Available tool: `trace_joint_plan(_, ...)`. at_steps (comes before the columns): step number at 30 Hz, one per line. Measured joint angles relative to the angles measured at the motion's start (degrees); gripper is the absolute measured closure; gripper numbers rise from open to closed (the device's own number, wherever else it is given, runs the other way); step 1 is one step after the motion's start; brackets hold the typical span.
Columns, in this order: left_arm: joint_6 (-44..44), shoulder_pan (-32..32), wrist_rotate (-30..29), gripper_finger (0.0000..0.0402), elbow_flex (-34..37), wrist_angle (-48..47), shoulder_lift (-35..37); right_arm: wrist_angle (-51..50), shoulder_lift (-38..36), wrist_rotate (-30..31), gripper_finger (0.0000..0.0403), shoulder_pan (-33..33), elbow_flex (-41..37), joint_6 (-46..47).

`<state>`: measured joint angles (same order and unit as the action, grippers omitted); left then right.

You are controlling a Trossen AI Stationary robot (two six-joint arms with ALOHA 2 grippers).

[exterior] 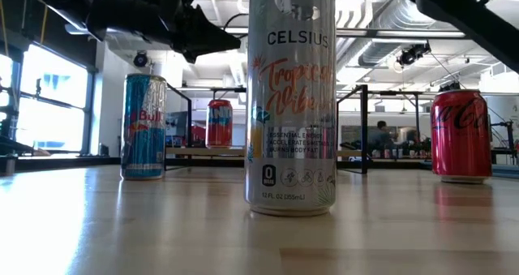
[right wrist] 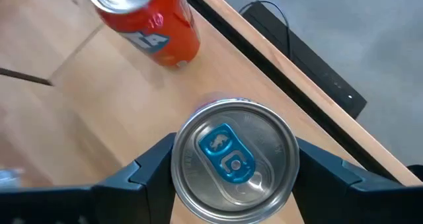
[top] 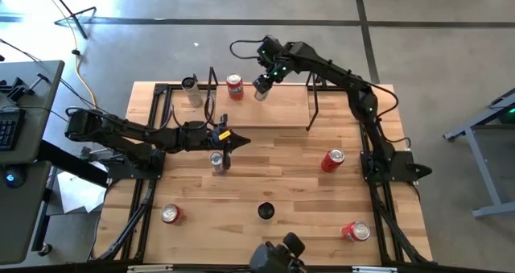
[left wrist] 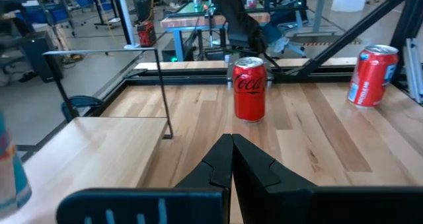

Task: Place canned beverage on shelf
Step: Put the top blue soda can on the shelf

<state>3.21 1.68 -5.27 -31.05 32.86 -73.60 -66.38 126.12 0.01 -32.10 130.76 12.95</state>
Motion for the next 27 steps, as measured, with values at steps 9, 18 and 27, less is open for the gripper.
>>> trace_joint_plan(9,0.01,-1.71,-0.03,0.0401,0.0,0.0,0.0,1.27,2.46,0.97,0.0179,0.38,-0.02,-1.33)
trace_joint_plan(18,0.0,-1.78,-0.14,0.0401,0.0,0.02,0.0,2.07,2.48,0.83,0.0088,0.58,-0.02,-2.6)
trace_joint_plan(27,-0.01,-1.78,-0.12,0.0402,0.0,0.02,0.0,0.37,1.65,0.92,0.0085,2.26,4.07,-7.74)
